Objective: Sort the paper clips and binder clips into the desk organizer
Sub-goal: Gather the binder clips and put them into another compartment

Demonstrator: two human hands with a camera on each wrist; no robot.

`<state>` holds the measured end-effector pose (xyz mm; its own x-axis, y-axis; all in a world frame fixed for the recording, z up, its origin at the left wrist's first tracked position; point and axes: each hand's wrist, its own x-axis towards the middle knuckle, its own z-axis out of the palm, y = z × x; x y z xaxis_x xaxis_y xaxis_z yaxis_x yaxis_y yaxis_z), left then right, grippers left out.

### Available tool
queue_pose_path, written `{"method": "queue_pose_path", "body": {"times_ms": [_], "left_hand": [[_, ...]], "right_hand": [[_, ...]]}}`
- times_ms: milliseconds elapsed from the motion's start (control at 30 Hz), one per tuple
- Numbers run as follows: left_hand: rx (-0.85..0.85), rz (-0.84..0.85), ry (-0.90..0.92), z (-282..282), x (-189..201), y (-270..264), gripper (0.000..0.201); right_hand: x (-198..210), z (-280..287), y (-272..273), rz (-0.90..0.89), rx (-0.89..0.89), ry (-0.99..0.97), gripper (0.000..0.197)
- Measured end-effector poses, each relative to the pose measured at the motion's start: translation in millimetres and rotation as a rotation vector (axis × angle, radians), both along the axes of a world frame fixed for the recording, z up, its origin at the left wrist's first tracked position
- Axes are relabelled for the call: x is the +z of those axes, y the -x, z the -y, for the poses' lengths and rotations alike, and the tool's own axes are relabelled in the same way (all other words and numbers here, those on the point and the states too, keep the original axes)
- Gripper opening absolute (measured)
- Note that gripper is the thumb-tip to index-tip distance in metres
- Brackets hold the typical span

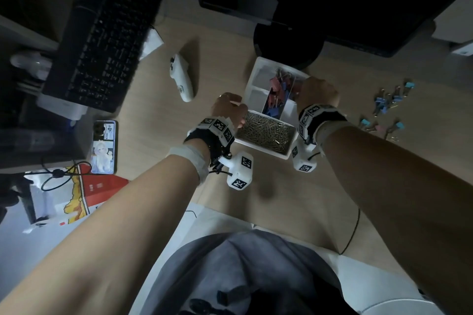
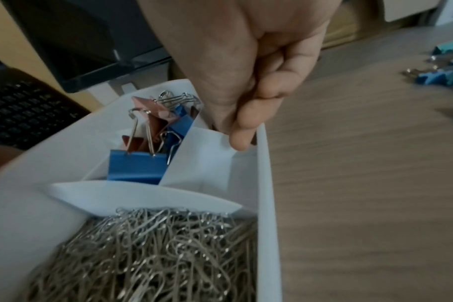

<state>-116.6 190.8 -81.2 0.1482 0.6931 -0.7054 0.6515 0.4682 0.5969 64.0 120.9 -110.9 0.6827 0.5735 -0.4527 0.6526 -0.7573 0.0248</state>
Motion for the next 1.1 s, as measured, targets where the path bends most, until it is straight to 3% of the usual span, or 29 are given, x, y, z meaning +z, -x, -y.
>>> {"method": "queue_pose_path", "body": {"times_ms": [533,633,733,833,933,1100], "left_hand": [[-0.08,0.007,0.034,1.7,3.4,6.2,0.024],[-0.054,-0.023,0.036,0.6,6.8,1.4,0.02],[-0.041,-0.064,0.047,0.6,8.5,-4.6,0.005],[-0.13,-0.123,0.005,-2.9,-4.9,-6.0,0.024],[-0.177,-0.134,0.007,-5.4,-22.8,-2.6,0.037],[-0.046,-0.017,-0.003,2.6,-18.2,-1.2,0.041]], "right_hand": [[8.8,-0.6,-8.8,-0.056,-0.015,-0.037,0.023],[18.9,14.0,-10.1,-0.066,-0.038,-0.149,0.036],[22.7,24.3,-7.2,-0.203,0.017,-0.346,0.05],[28.5,21.5,5.7,-0.336,0.117,-0.348,0.055],[29.2,16.1,19.6,-0.295,0.166,-0.263,0.065],[28.4,19.8,25.0,-0.229,0.111,-0.212,0.041]]}}
